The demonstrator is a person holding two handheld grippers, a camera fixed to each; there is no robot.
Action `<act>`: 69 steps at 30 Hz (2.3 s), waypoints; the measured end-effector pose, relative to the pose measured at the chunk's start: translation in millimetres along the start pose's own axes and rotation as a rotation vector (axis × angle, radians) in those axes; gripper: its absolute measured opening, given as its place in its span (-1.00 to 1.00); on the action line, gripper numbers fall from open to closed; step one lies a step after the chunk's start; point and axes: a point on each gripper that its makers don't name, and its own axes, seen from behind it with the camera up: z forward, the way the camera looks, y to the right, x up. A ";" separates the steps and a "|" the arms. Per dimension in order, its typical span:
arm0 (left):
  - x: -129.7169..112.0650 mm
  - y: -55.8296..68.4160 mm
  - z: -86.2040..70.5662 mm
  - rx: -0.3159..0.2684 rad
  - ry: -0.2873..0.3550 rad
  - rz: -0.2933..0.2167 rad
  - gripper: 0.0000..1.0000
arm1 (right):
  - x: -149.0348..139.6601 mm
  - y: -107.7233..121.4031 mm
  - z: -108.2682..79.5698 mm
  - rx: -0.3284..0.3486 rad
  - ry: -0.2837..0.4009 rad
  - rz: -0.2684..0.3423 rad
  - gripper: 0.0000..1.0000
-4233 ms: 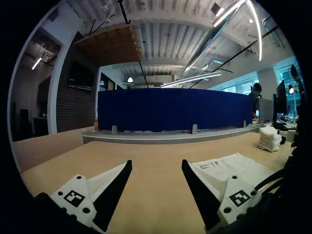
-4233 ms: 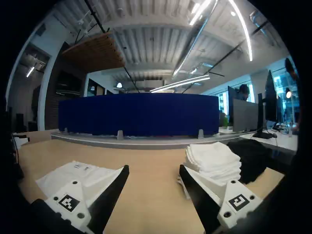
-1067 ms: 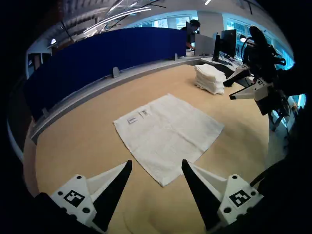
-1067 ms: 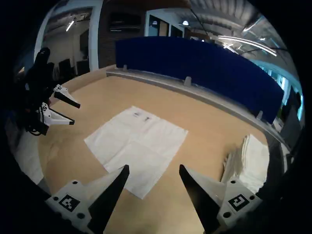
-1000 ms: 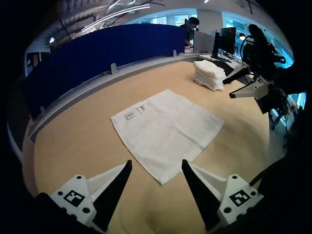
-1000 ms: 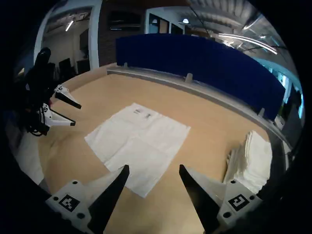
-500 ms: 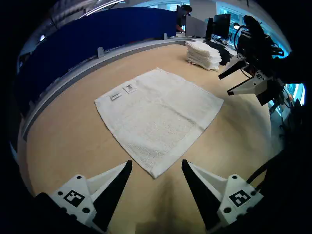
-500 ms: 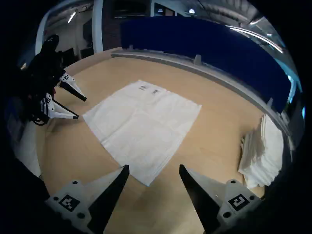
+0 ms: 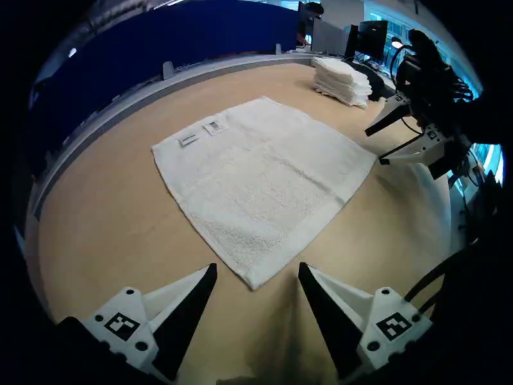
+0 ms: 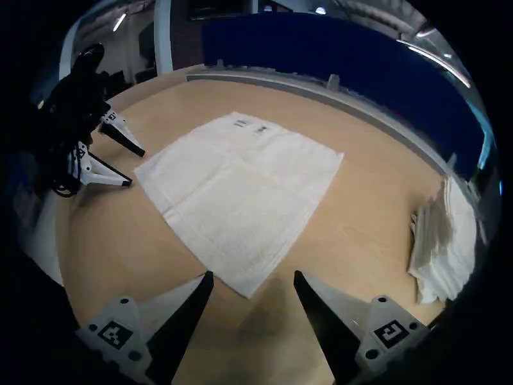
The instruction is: Fold towel
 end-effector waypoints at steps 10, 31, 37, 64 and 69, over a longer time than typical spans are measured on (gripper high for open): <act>-3.3 4.8 4.0 0.006 -0.013 -0.020 0.79 | -11.5 -4.5 3.6 0.011 -0.009 0.010 0.66; -6.0 14.1 4.6 0.023 -0.031 0.000 -0.14 | -18.5 -10.1 4.0 0.018 -0.017 -0.003 -0.41; -6.9 15.5 0.8 0.026 -0.043 0.016 -0.52 | -17.9 -5.8 3.3 0.010 -0.026 0.019 -0.57; 24.9 6.3 -33.2 0.084 -0.009 -0.012 -0.83 | 34.7 5.3 -29.8 0.000 0.075 0.065 -0.66; 40.5 9.1 -51.4 0.090 0.013 -0.034 -0.83 | 53.4 4.6 -52.4 -0.009 0.111 0.076 -0.68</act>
